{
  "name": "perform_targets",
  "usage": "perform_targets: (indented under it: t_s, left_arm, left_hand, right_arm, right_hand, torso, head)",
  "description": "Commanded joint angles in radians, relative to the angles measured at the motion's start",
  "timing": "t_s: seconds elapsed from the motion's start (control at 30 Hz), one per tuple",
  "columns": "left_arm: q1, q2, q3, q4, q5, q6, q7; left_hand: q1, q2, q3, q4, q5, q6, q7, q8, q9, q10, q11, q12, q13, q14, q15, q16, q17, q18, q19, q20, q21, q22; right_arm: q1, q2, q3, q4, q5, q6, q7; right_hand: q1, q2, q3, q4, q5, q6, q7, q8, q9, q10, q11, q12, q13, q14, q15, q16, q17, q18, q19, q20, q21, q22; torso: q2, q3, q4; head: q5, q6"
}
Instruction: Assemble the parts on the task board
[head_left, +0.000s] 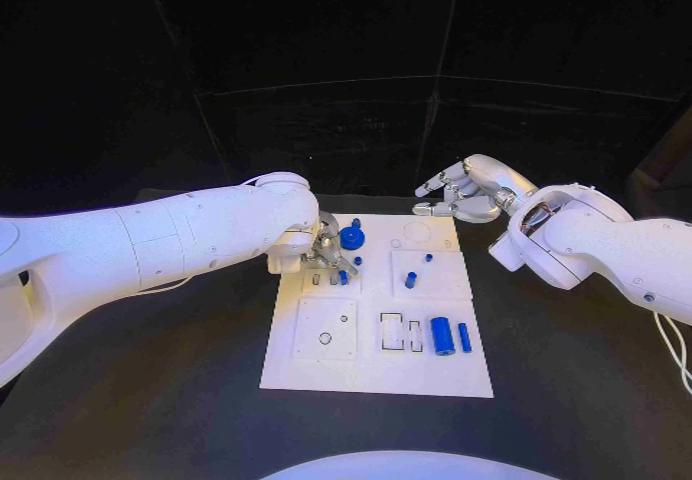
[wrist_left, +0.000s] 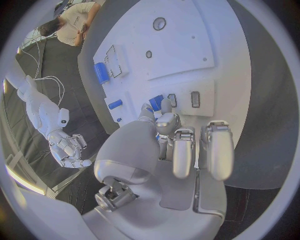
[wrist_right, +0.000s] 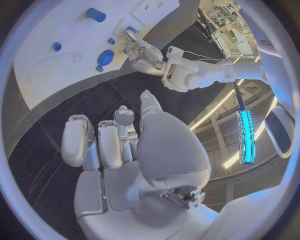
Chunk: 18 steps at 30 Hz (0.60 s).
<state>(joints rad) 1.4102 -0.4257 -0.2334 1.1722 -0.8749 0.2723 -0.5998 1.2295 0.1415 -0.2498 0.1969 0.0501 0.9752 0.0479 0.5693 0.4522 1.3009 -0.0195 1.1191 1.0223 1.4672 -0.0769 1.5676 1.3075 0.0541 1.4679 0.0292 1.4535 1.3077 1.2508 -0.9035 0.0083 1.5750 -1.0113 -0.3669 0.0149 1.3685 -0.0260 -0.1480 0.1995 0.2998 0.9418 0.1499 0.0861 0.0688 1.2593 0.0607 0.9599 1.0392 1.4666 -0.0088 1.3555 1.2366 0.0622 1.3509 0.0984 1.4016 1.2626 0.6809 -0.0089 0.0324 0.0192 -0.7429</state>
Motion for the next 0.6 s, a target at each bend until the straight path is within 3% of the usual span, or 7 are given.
perform_targets:
  t_s: [0.03, 0.27, 0.47, 0.6]
  left_arm:
    - [0.001, 0.001, 0.000, 0.003, 0.001, -0.006, 0.002]
    - [0.001, -0.001, 0.000, 0.008, 0.014, -0.012, 0.013]
    - [0.000, -0.013, 0.001, 0.020, 0.018, -0.037, 0.028]
    - [0.000, -0.027, 0.001, 0.033, 0.019, -0.070, 0.039]
  left_hand:
    - [0.038, 0.010, 0.026, -0.032, 0.001, -0.012, -0.002, 0.008, 0.005, 0.000, -0.006, 0.005, 0.001, 0.104, -0.009, 0.003, 0.263, -0.012, 0.027, -0.005, 0.003, 0.058]
    - [0.148, 0.032, 0.117, -0.121, 0.002, -0.032, -0.011, 0.003, 0.009, -0.007, -0.015, -0.003, -0.002, 0.104, -0.016, 0.003, 0.263, -0.010, 0.021, -0.012, -0.003, 0.049]
    - [0.193, 0.037, 0.214, -0.185, 0.004, -0.042, -0.011, -0.010, 0.005, -0.012, -0.015, -0.017, -0.010, 0.104, -0.018, 0.003, 0.263, -0.009, 0.019, -0.015, -0.006, 0.047]
    - [0.170, 0.018, 0.318, -0.225, 0.006, -0.047, -0.003, -0.012, 0.008, -0.010, -0.013, -0.028, -0.017, 0.104, -0.011, 0.003, 0.263, -0.008, 0.018, -0.011, -0.009, 0.046]
  right_arm:
    - [0.002, 0.002, 0.001, 0.000, 0.000, 0.005, 0.004]
    - [0.002, 0.004, 0.000, -0.002, 0.000, 0.010, 0.003]
    - [0.002, 0.008, 0.000, -0.005, 0.000, 0.011, 0.003]
    - [0.002, 0.009, 0.000, -0.007, 0.000, 0.012, 0.004]
  right_hand:
    - [0.005, 0.007, -0.007, -0.001, 0.008, 0.003, -0.003, 0.003, 0.001, -0.009, -0.001, -0.005, -0.002, 0.032, -0.006, -0.005, -0.001, 0.011, -0.004, -0.001, -0.006, -0.002]
    - [0.011, 0.010, -0.011, -0.003, 0.024, 0.004, -0.003, 0.003, 0.001, -0.008, -0.002, -0.007, -0.004, 0.033, -0.006, -0.007, -0.001, 0.011, -0.003, -0.001, -0.008, -0.002]
    - [0.012, 0.011, -0.012, -0.003, 0.027, 0.004, -0.003, 0.004, 0.001, -0.008, -0.002, -0.006, -0.004, 0.033, -0.006, -0.007, -0.001, 0.011, -0.003, -0.001, -0.008, -0.002]
    - [0.012, 0.011, -0.012, -0.003, 0.028, 0.004, -0.003, 0.004, 0.001, -0.008, -0.002, -0.006, -0.004, 0.033, -0.007, -0.008, -0.002, 0.012, -0.004, -0.001, -0.009, -0.004]
  torso:
    - [0.000, 0.0001, -0.0004]
    - [0.000, 0.0001, -0.0001]
    - [0.001, -0.0001, 0.0009]
    - [0.000, 0.0005, 0.0012]
  head:
    - [-0.001, -0.001]
    - [-0.002, -0.006]
    - [-0.002, -0.007]
    - [-0.002, -0.008]
